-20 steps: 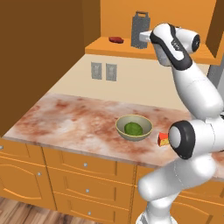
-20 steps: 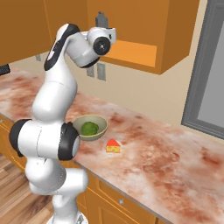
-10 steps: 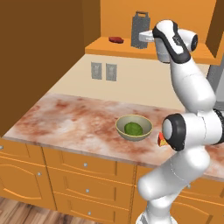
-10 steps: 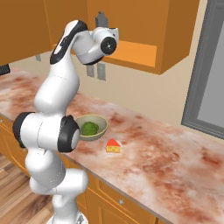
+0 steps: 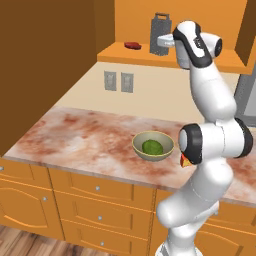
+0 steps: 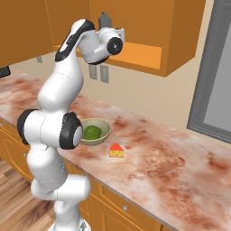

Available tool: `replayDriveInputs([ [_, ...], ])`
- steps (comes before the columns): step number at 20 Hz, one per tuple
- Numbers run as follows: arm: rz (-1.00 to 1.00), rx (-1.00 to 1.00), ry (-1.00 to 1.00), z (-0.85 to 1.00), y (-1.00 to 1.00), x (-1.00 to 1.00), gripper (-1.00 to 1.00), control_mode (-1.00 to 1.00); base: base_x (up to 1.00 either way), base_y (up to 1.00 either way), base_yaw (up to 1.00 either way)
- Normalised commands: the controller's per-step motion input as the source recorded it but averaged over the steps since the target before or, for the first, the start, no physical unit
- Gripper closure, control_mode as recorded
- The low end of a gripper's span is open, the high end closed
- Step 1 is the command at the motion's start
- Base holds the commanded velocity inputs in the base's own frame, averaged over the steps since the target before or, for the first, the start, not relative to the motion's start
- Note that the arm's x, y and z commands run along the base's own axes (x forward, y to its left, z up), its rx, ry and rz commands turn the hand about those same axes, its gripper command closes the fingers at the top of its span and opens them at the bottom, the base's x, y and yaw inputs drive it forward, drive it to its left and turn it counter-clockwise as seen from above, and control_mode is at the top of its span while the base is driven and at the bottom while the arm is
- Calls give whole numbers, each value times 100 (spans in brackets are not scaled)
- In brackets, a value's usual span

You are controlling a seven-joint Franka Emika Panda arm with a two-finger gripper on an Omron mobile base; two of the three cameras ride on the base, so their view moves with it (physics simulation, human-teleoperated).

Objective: Pick the cheese from the fridge and the cheese grater from the cabinet and place them next to the salad bowl.

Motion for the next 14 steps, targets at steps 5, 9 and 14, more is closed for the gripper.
replayDriveInputs([
  [5, 0, 0, 0, 0, -24, 34, -100, -100, 0, 0, 0],
  [9, 0, 0, 0, 0, -28, 37, -100, -100, 0, 0, 0],
  [14, 0, 0, 0, 0, 9, 13, -100, -100, 0, 0, 0],
])
